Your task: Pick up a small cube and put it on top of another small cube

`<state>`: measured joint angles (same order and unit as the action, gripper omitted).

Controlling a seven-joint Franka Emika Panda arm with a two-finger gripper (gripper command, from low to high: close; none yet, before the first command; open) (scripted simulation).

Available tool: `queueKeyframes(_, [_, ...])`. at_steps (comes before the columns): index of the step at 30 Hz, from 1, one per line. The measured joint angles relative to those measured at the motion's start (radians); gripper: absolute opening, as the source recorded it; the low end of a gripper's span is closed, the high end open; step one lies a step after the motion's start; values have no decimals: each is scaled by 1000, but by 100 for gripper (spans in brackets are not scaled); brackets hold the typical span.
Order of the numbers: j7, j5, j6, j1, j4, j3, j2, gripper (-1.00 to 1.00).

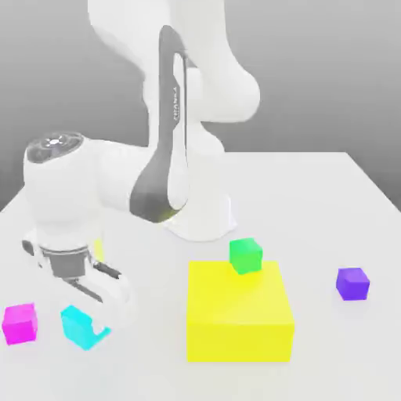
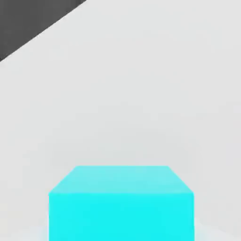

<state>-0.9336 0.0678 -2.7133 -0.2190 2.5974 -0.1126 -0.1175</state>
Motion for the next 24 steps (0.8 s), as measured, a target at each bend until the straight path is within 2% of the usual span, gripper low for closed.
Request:
queueKeyframes(21, [195,36,395,375,364,213,761,-100])
queueKeyframes(24, [212,44,365,405,405,233,773,-100])
